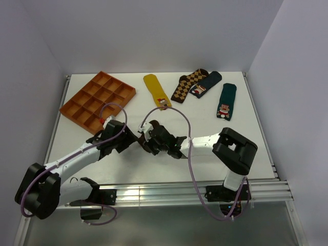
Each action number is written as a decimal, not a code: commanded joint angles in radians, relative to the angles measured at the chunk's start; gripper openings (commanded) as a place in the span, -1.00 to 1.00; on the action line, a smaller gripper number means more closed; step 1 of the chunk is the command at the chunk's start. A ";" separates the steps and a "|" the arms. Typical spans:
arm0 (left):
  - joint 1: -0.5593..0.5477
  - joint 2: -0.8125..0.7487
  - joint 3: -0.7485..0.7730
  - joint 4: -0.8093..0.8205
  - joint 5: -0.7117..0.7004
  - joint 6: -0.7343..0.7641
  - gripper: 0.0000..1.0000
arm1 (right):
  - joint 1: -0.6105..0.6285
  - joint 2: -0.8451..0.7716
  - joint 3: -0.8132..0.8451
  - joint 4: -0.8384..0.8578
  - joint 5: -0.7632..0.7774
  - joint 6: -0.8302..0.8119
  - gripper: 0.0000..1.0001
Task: Roll the socks
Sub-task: Roll the sock at the center of the board.
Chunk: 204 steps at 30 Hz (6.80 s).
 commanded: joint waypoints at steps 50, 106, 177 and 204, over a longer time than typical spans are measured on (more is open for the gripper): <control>0.005 0.077 -0.241 0.463 0.021 -0.146 0.29 | -0.354 0.350 0.378 -0.308 -0.786 0.327 -1.00; 0.005 0.083 -0.225 0.288 0.104 -0.090 -0.99 | -0.359 0.220 0.364 -0.104 -0.375 0.284 0.26; 0.042 0.252 0.013 0.006 0.190 0.154 -0.99 | 0.149 0.048 0.063 0.106 0.228 -0.137 0.38; 0.045 0.232 0.012 0.021 0.210 0.154 -0.99 | 0.163 0.119 0.066 0.026 0.292 -0.099 -0.83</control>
